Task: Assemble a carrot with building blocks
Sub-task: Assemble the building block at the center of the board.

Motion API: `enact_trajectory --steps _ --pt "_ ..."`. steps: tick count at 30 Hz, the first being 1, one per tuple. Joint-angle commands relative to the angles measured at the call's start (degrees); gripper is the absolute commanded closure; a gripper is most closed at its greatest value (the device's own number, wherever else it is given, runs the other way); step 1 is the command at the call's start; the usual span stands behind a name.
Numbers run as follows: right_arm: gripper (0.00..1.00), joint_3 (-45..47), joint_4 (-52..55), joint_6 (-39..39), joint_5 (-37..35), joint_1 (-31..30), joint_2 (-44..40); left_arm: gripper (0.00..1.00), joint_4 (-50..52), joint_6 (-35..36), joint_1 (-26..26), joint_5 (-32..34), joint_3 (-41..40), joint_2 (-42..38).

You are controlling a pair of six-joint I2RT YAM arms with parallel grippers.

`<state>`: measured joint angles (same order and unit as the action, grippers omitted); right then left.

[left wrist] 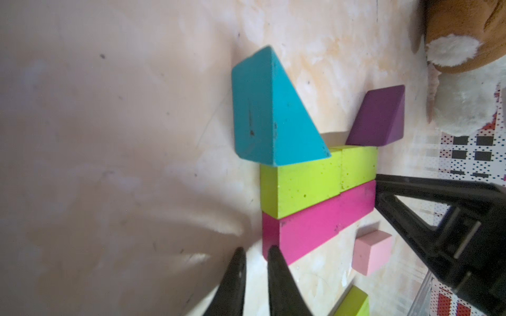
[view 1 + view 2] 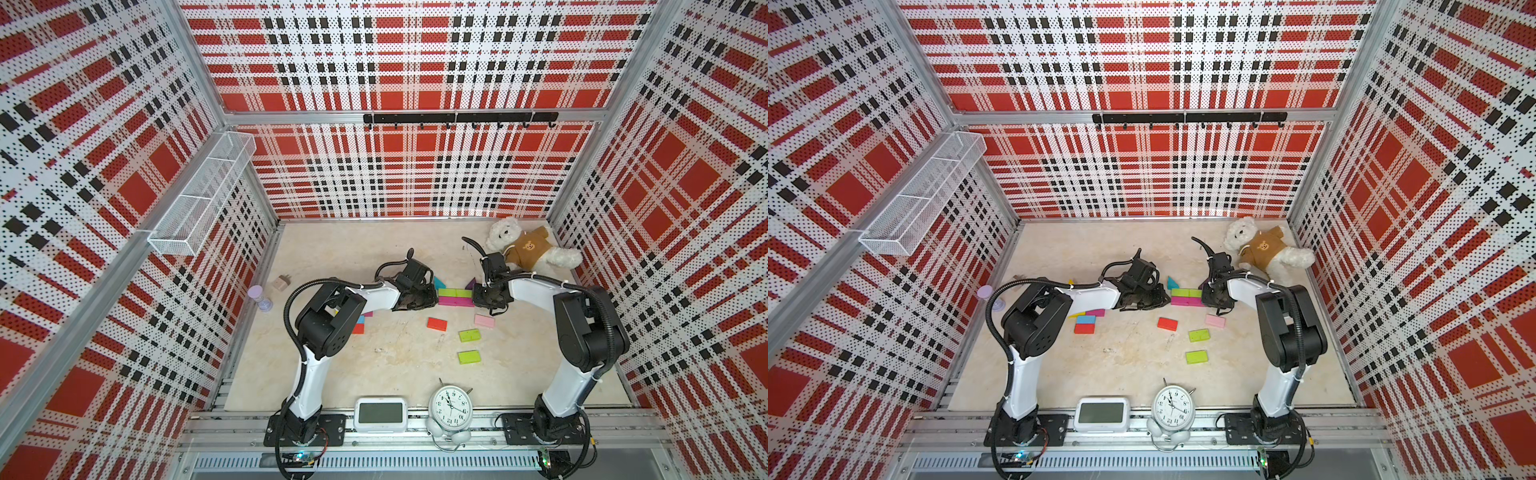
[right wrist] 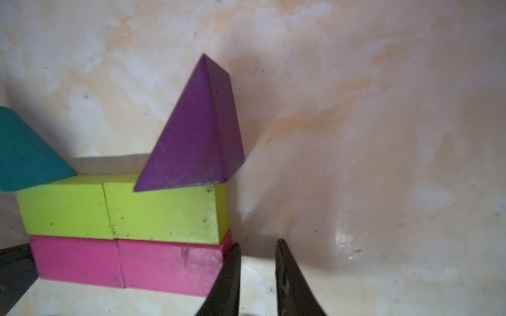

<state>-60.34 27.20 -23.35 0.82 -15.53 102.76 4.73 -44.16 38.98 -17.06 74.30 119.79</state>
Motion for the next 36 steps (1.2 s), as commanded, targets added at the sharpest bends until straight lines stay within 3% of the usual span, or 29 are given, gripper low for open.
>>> enact_trajectory --steps 1,24,32,36 --pt "0.74 -0.7 1.3 -0.9 -1.2 -0.5 0.5 0.80 -0.2 -0.9 0.2 1.2 -0.5 0.4" --pt "0.71 2.3 3.5 -1.8 -4.5 1.2 -7.2 0.80 -0.4 -1.6 -1.0 4.3 -4.0 -3.9" --pt "0.58 4.7 5.6 -3.6 -1.2 0.1 -15.1 0.78 -2.2 -1.6 -2.3 5.9 -7.7 -10.6" --pt "0.51 5.2 8.8 -5.4 -3.4 -5.1 -19.0 0.74 -4.4 -2.1 -5.0 6.0 -11.9 -16.9"
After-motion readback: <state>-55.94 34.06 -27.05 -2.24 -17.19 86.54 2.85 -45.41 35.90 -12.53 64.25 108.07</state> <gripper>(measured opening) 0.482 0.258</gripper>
